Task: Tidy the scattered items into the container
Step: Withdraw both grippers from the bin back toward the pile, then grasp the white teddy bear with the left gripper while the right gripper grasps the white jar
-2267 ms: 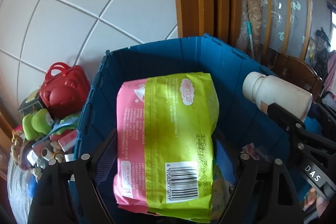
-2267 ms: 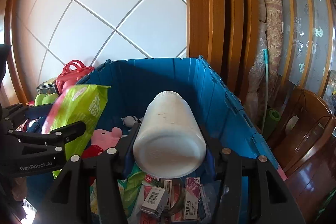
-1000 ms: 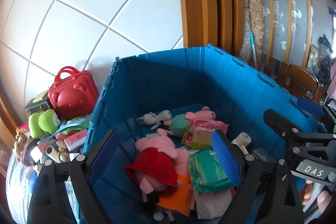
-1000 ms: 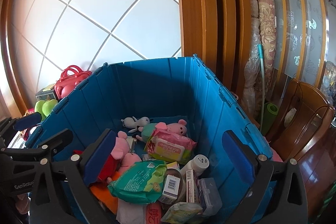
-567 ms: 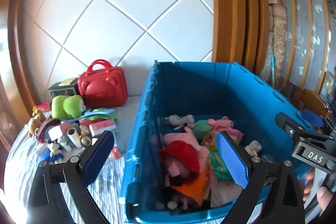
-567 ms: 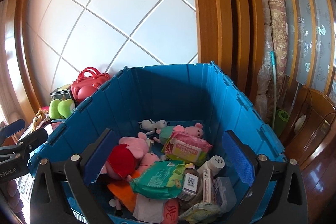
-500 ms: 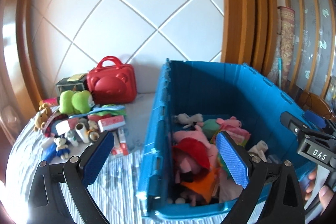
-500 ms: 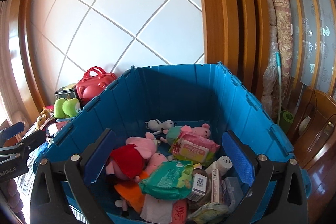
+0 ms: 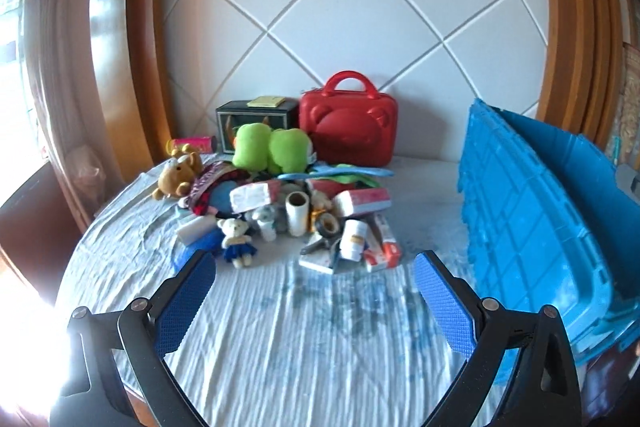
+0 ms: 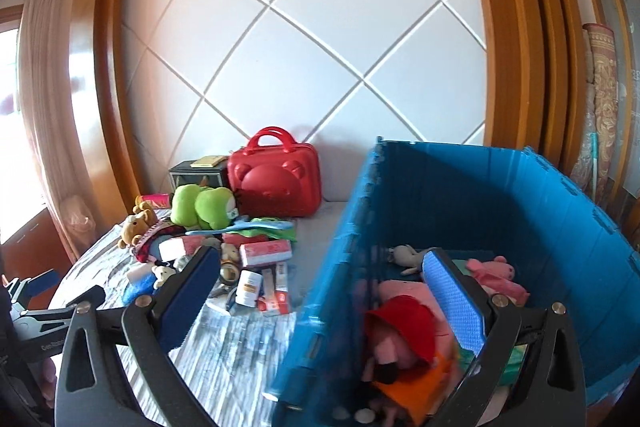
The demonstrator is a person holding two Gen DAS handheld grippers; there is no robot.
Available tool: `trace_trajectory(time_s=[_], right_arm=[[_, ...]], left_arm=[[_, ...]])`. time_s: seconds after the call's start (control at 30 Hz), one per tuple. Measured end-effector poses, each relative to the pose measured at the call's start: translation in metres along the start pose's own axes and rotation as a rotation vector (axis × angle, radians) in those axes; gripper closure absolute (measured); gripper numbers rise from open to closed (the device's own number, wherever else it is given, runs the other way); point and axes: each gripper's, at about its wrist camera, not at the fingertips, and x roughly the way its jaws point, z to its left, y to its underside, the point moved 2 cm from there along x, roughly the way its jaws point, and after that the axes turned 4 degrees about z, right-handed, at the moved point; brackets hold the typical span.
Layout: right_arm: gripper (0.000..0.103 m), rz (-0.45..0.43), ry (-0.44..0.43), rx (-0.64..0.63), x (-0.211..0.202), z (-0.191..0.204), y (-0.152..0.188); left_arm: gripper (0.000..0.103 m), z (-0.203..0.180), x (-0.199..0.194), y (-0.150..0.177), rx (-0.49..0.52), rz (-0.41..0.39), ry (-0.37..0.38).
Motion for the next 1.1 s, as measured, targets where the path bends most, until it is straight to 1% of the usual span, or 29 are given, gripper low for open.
trace_trajectory(time_s=[0.1, 0.17, 0.27, 0.37, 0.5, 0.6, 0.7, 0.77, 0.87, 0.97, 1.0, 1.1], right_arm=[[0.000, 0.003, -0.004, -0.016, 0.014, 0.052, 0.003], [0.000, 0.030, -0.012, -0.003, 0.027, 0.079, 0.009], [0.000, 0.102, -0.002, -0.009, 0.054, 0.111, 0.023], [0.000, 0.187, 0.017, -0.017, 0.086, 0.127, 0.037], [0.000, 0.292, 0.024, -0.034, 0.126, 0.126, 0.056], [0.000, 0.343, 0.013, -0.049, 0.162, 0.123, 0.067], [0.000, 0.397, -0.002, -0.022, 0.204, 0.117, 0.078], [0.000, 0.437, -0.013, -0.003, 0.231, 0.114, 0.087], [0.000, 0.506, -0.041, 0.009, 0.262, 0.111, 0.099], [0.000, 0.535, -0.060, 0.050, 0.284, 0.107, 0.105], [0.000, 0.540, -0.062, 0.072, 0.289, 0.106, 0.105], [0.000, 0.557, -0.052, 0.114, 0.306, 0.106, 0.105]], left_arm=[[0.002, 0.052, 0.020, 0.003, 0.003, 0.028, -0.019], [0.002, 0.081, 0.034, 0.004, 0.010, 0.052, -0.030], [0.002, 0.111, 0.058, 0.007, 0.012, 0.099, -0.037], [0.002, 0.130, 0.086, 0.010, 0.015, 0.150, -0.032], [0.002, 0.143, 0.124, 0.016, 0.000, 0.214, -0.032], [0.002, 0.153, 0.154, 0.022, -0.022, 0.252, -0.049], [0.002, 0.160, 0.187, 0.028, -0.046, 0.308, -0.079], [0.002, 0.163, 0.206, 0.031, -0.057, 0.327, -0.098], [0.003, 0.162, 0.230, 0.032, -0.060, 0.359, -0.118], [0.005, 0.154, 0.253, 0.030, -0.039, 0.399, -0.116], [0.007, 0.152, 0.262, 0.028, -0.028, 0.411, -0.114], [0.010, 0.144, 0.286, 0.023, 0.000, 0.433, -0.098]])
